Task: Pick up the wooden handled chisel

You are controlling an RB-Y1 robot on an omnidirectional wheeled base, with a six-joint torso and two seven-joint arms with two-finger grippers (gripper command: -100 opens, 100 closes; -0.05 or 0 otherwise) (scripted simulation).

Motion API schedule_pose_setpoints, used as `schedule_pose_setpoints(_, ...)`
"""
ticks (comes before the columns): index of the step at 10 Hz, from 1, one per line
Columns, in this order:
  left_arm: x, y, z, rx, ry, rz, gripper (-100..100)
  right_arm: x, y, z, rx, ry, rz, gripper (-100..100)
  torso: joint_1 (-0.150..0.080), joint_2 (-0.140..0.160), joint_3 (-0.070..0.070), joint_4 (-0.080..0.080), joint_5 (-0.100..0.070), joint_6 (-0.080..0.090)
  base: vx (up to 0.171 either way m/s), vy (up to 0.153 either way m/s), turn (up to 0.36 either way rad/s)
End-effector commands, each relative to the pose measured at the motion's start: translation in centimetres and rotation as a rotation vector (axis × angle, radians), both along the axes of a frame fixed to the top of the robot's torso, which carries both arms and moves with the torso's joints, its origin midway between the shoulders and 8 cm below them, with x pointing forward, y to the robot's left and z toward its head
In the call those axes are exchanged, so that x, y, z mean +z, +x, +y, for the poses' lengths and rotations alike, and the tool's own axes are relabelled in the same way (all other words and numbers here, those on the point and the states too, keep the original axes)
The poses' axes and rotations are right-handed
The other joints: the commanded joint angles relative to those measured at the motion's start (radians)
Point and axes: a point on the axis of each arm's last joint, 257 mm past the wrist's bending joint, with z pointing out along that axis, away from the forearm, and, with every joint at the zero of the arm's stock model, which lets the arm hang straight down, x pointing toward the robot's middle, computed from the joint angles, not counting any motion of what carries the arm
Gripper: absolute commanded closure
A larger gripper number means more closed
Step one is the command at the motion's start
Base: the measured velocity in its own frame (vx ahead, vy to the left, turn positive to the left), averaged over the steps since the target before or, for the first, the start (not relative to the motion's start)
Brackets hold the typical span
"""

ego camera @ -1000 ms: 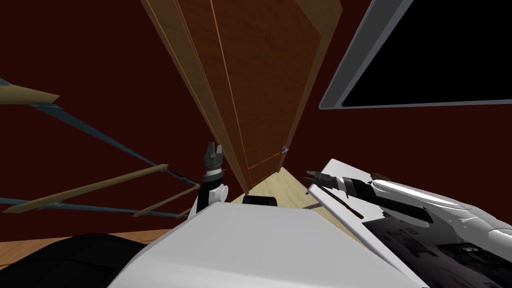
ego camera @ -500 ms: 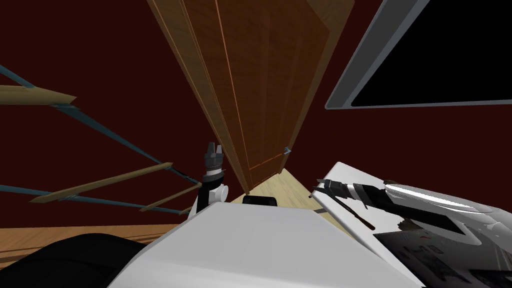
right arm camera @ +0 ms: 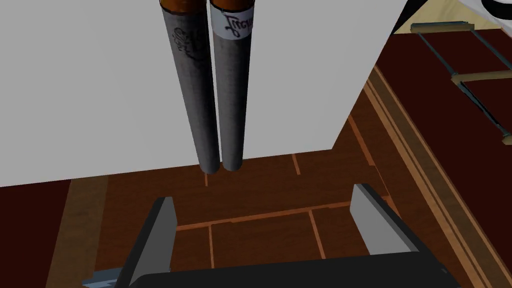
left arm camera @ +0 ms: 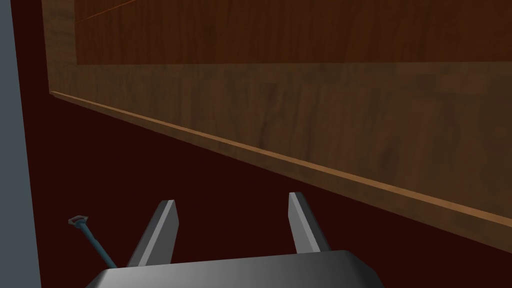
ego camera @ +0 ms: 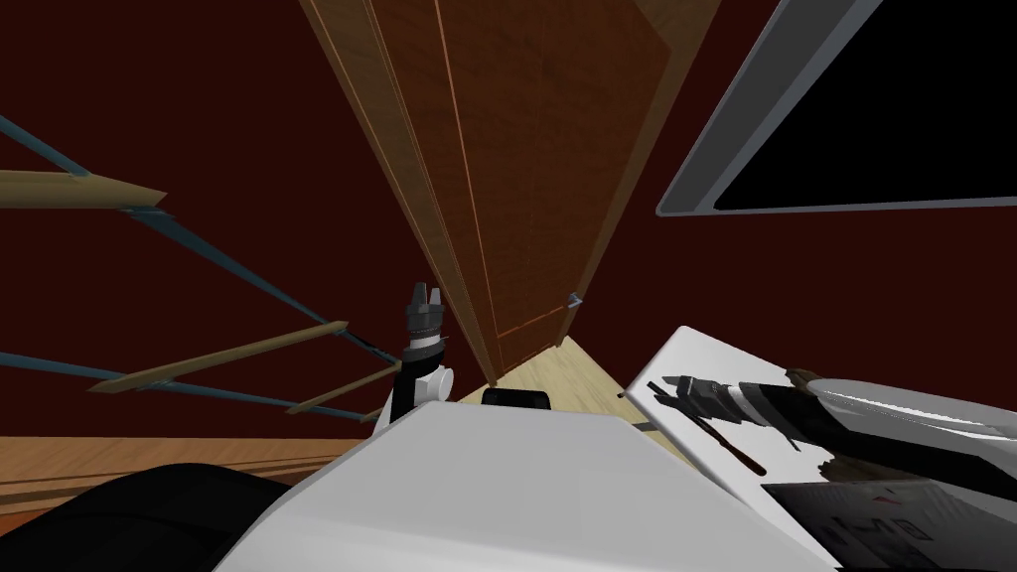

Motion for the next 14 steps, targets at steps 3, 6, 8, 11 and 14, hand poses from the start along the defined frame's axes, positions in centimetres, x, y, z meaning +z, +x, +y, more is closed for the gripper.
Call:
schedule_pose_setpoints(3, 0.0, 0.0, 0.0, 0.000, 0.000, 0.000, 0, -0.9, -3.6, -3.8, -0.022, -0.094, 0.091, -100, 0.000, 0.000, 0.000, 0.000, 0.000, 0.000, 0.007, 0.011, 0.023)
schedule_pose_setpoints(6, 0.0, 0.0, 0.0, 0.000, 0.000, 0.000, 0, -1.6, -5.9, -5.4, -0.036, -0.132, 0.139, -100, 0.000, 0.001, 0.000, 0.000, 0.000, 0.000, 0.003, 0.007, 0.011)
schedule_pose_setpoints(8, 0.0, 0.0, 0.0, 0.000, 0.000, 0.000, 0, -2.4, -6.5, -5.5, -0.046, -0.131, 0.136, -100, -0.001, 0.001, 0.001, 0.000, 0.000, 0.000, 0.001, -0.002, 0.028)
schedule_pose_setpoints(11, 0.0, 0.0, 0.0, 0.000, 0.000, 0.000, 0, -4.0, -7.7, -5.3, -0.064, -0.125, 0.132, -100, -0.002, 0.000, 0.000, 0.000, -0.001, 0.000, 0.008, -0.016, 0.072)
schedule_pose_setpoints(14, 0.0, 0.0, 0.0, 0.000, 0.000, 0.000, 0, -3.6, -7.6, -5.4, -0.060, -0.127, 0.132, 100, -0.001, 0.001, 0.000, 0.000, 0.000, 0.000, 0.001, -0.003, 0.004)
